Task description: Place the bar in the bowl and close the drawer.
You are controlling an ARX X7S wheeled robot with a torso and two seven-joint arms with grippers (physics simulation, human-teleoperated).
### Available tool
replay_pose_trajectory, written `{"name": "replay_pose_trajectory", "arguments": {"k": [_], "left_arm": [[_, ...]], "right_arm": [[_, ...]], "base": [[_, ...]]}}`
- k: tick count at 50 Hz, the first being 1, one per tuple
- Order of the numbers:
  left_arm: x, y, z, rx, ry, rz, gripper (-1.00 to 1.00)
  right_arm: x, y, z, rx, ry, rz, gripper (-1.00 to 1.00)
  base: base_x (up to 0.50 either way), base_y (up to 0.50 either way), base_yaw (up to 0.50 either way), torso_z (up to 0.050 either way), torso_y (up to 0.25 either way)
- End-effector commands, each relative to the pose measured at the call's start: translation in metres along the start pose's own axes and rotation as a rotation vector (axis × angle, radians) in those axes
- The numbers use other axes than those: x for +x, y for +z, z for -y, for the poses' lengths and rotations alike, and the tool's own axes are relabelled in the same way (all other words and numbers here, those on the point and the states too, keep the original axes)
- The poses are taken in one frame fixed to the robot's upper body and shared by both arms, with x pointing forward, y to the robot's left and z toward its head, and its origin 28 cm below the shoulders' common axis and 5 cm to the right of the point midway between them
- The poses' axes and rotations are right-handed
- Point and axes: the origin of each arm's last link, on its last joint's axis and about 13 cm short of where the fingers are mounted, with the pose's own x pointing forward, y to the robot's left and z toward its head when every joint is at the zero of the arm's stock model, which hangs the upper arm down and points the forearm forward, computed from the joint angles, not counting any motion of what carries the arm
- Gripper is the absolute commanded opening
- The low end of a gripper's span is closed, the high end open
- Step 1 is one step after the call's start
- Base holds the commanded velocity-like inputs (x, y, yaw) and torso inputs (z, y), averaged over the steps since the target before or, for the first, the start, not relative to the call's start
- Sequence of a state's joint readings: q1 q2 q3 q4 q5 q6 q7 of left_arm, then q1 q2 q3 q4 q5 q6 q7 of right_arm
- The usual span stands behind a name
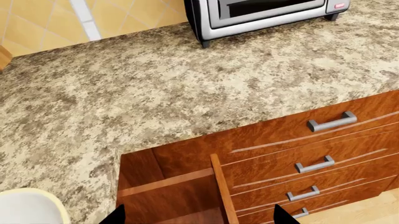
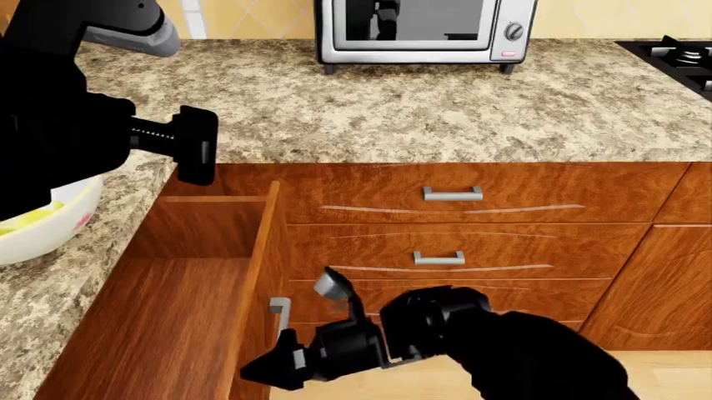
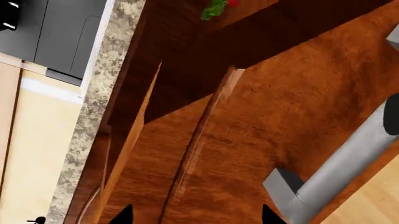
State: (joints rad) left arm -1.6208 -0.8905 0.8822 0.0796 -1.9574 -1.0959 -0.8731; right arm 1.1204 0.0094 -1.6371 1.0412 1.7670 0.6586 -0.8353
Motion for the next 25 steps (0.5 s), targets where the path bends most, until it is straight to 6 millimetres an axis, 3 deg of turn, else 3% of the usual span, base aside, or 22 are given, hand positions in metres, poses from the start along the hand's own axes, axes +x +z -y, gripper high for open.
{"name": "replay_pose_trajectory", "arguments": {"k": [1, 8, 25], "left_arm": [[-0.001, 0.000, 0.003, 0.001, -0.002, 0.001, 1.00], [0.000, 0.002, 0.007, 0.008, -0.013, 0.001, 1.00], [0.005, 0.001, 0.015, 0.027, -0.020, -0.006, 1.00]], "right_arm": [[-0.018, 0.017, 0.002, -0.016, 0.052, 0.106, 1.00], [-0.048, 0.003, -0.012, -0.052, 0.075, 0.174, 1.00], [-0.110, -0.072, -0.016, -0.099, -0.024, 0.384, 1.00]], "base": [[0.00, 0.00, 0.00, 0.000, 0.000], [0.00, 0.00, 0.00, 0.000, 0.000], [0.00, 0.00, 0.00, 0.000, 0.000]]}}
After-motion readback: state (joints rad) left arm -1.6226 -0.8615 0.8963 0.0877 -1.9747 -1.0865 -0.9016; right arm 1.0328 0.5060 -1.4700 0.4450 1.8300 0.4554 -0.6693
